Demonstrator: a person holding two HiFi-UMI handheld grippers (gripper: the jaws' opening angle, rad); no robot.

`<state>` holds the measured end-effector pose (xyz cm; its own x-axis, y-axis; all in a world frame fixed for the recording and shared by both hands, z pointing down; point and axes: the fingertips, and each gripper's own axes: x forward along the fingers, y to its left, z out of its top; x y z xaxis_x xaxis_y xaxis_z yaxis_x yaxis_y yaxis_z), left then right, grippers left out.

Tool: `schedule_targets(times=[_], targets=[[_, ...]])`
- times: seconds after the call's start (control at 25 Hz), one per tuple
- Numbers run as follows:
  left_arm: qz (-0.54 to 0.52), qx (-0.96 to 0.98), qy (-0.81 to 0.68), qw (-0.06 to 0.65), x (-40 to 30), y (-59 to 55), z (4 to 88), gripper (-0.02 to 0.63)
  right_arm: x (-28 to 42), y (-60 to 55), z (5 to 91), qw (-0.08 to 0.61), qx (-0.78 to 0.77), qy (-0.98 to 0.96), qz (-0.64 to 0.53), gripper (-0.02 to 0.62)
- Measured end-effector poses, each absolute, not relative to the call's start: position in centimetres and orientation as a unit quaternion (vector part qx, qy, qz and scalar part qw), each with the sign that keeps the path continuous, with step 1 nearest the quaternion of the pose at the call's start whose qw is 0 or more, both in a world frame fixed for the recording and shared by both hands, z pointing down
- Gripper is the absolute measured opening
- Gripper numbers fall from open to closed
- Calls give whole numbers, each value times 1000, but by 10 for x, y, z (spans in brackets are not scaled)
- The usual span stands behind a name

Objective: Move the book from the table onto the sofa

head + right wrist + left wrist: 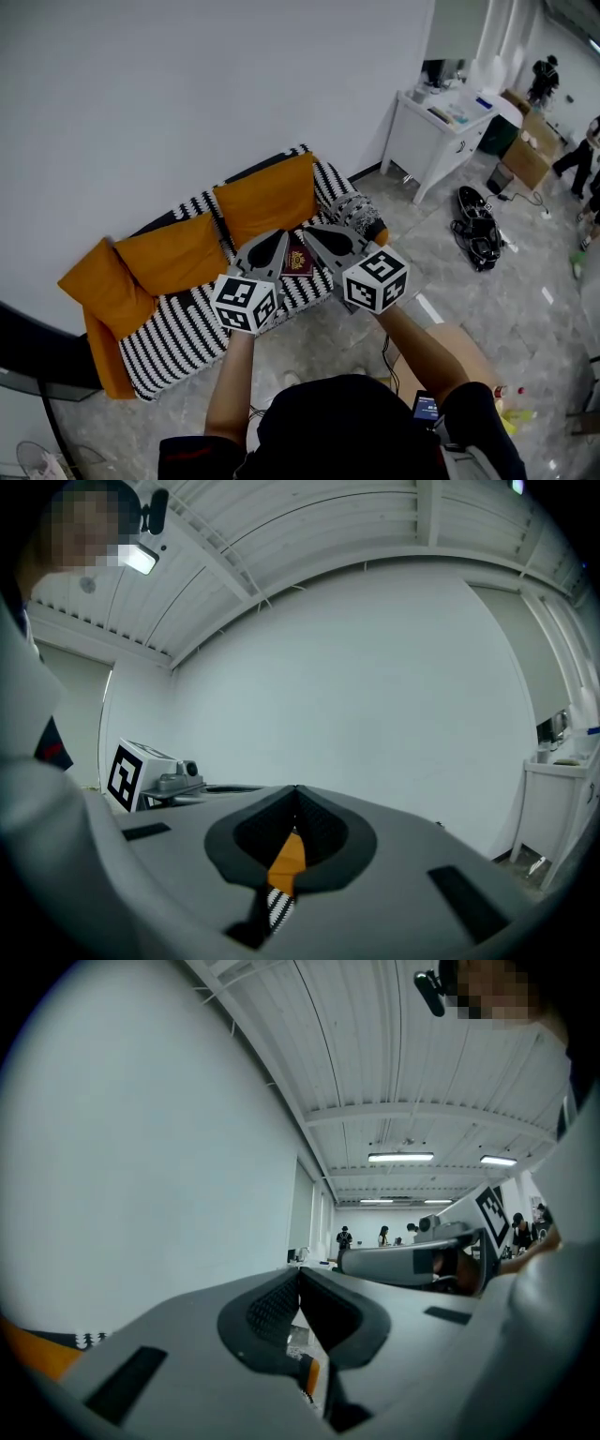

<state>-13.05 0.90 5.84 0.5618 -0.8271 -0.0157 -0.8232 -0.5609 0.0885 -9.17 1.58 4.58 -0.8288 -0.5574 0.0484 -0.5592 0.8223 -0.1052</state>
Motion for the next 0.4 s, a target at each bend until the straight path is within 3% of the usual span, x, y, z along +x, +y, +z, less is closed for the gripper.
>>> schedule_targets(times=[0.4], targets=[[-31, 882, -470, 33, -105, 14, 56, 17, -62, 20, 41, 4, 290, -955, 54, 15]])
